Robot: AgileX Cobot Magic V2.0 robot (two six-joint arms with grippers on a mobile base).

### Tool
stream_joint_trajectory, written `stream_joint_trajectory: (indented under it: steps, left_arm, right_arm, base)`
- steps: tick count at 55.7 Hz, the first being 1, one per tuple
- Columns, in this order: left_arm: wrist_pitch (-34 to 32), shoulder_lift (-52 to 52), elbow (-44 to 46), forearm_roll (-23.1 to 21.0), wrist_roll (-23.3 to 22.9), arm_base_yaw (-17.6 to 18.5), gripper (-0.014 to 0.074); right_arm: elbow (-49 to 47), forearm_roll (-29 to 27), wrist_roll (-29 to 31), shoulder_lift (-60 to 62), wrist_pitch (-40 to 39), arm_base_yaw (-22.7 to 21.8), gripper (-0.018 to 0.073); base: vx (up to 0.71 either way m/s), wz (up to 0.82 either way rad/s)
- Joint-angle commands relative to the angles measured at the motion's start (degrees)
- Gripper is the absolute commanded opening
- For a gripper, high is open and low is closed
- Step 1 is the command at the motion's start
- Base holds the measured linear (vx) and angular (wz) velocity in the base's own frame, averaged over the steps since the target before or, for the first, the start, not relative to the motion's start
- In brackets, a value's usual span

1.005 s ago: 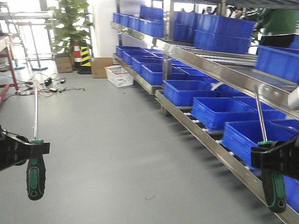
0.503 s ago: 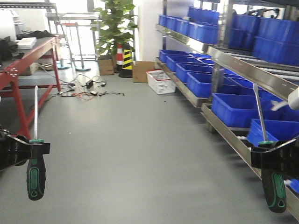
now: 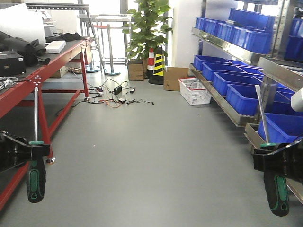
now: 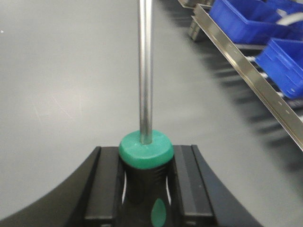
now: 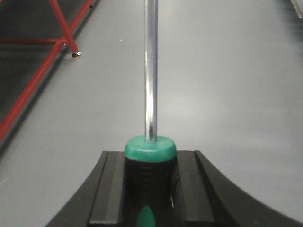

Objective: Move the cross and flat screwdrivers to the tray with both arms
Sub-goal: 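Drive along the aisle toward the blue-bin shelving, then turn and approach the grey metal tray on the roller shelf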

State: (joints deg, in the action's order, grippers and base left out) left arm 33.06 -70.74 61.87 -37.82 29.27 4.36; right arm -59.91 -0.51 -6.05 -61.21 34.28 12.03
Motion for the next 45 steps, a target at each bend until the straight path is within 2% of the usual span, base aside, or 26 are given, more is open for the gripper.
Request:
stream_joint_trajectory:
  steps: [1, 22, 45]
  left_arm:
    - [-3.61, 1.60, 1.57, -2.36, -0.12, 0.34, -0.0001]
    - [-3.61, 1.60, 1.57, -2.36, -0.12, 0.34, -0.0001]
    - [-3.73, 1.60, 1.57, -2.36, -0.12, 0.34, -0.0001]
  right_arm:
    - [-1.84, 0.14, 0.28, 1.13, -4.94, -0.30, -0.0008]
    - [-1.84, 0.14, 0.28, 1.13, -4.94, -0.30, -0.0008]
    - [-1.84, 0.14, 0.28, 1.13, -4.94, -0.30, -0.0008]
  base:
    - [0.56, 0.10]
    - [0.54, -0.07]
    - [0.47, -0.43]
